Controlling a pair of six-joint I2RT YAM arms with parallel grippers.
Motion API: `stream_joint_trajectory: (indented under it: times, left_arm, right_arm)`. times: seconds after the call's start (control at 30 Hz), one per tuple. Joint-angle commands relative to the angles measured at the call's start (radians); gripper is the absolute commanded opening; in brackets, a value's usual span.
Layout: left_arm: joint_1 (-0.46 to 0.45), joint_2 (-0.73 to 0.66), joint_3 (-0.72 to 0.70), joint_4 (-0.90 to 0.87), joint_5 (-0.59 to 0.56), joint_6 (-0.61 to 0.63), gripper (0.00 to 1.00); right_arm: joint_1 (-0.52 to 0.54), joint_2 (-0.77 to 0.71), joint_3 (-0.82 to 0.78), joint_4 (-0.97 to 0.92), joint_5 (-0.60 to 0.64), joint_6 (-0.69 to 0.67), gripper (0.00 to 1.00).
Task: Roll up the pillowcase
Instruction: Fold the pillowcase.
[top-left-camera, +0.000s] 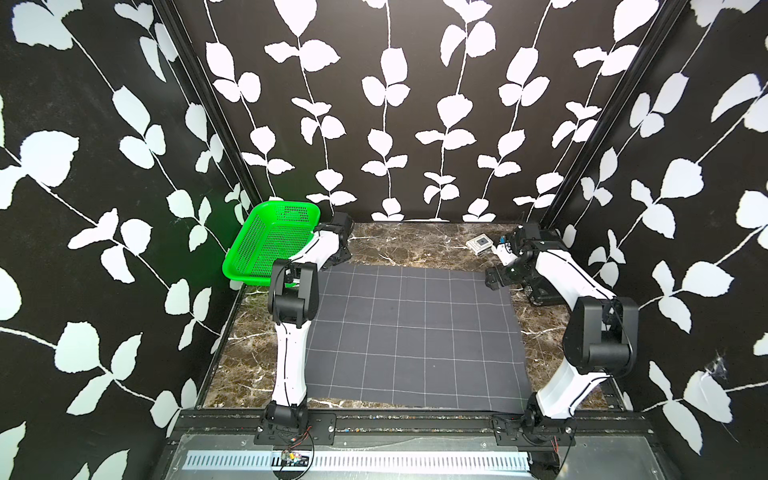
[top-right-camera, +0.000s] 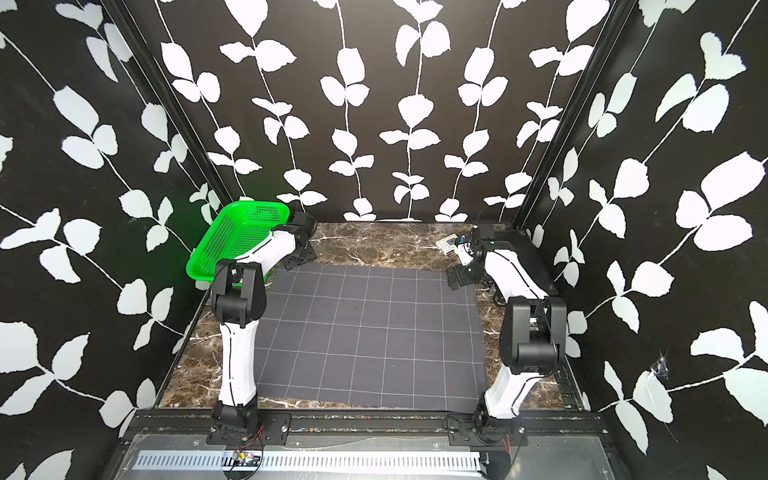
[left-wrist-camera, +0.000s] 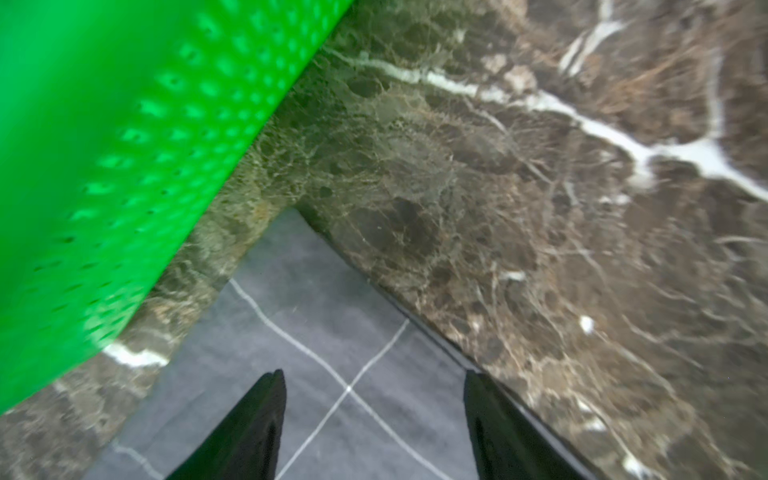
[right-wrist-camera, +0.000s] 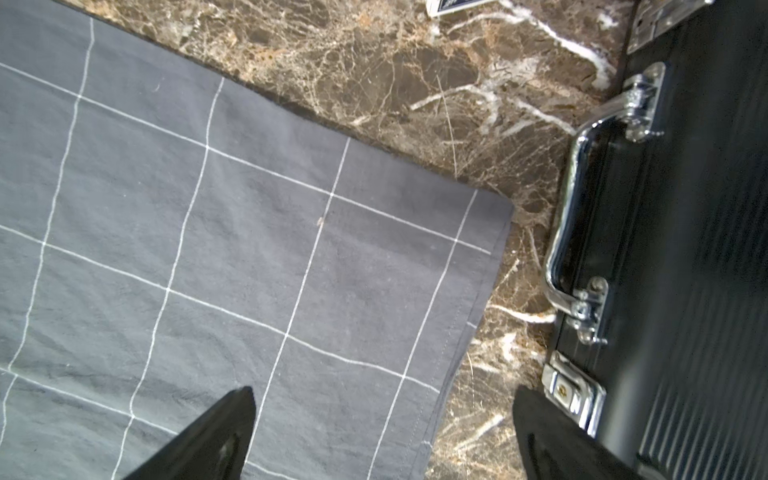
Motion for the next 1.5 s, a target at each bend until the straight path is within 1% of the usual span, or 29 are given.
stream_joint_trajectory:
  times: [0.0,0.17,0.37,0.47,0.53,0.67,0.87,1.0,1.2,1.47]
  left_arm:
    - [0.001,0.024,0.061,-0.074,0.014,-0.005,0.67]
    - [0.008,0.061,0.077,-0.114,-0.018,-0.017,0.66]
    - [0.032,0.102,0.090,-0.100,0.039,-0.020,0.65]
    - [0.038,0.122,0.115,-0.115,0.042,-0.013,0.65]
    - [0.042,0.126,0.127,-0.116,0.040,-0.010,0.65]
    - [0.046,0.148,0.177,-0.134,0.056,0.003,0.71]
    - [0.046,0.113,0.191,-0.120,0.044,0.001,0.74]
    - [0.047,0.108,0.233,-0.136,0.032,0.001,0.75]
    - [0.056,0.118,0.259,-0.143,0.025,-0.005,0.76]
    - [0.071,0.206,0.332,-0.181,0.067,-0.002,0.75]
  right_arm:
    - [0.001,0.021,0.050,-0.006,-0.003,-0.007,1.00]
    - [0.002,0.064,0.090,-0.010,-0.014,-0.006,1.00]
    - [0.006,0.121,0.149,-0.030,-0.020,-0.017,1.00]
    - [0.007,0.141,0.166,-0.031,-0.026,-0.018,1.00]
    - [0.011,0.149,0.171,-0.030,-0.027,-0.018,1.00]
    - [0.015,0.157,0.166,-0.029,-0.034,-0.020,1.00]
    - [0.014,0.164,0.158,-0.017,-0.041,-0.018,1.00]
    - [0.015,0.172,0.161,-0.011,-0.049,-0.016,1.00]
    - [0.015,0.173,0.168,-0.010,-0.048,-0.017,0.99]
    - [0.015,0.209,0.212,-0.014,-0.037,-0.004,0.99]
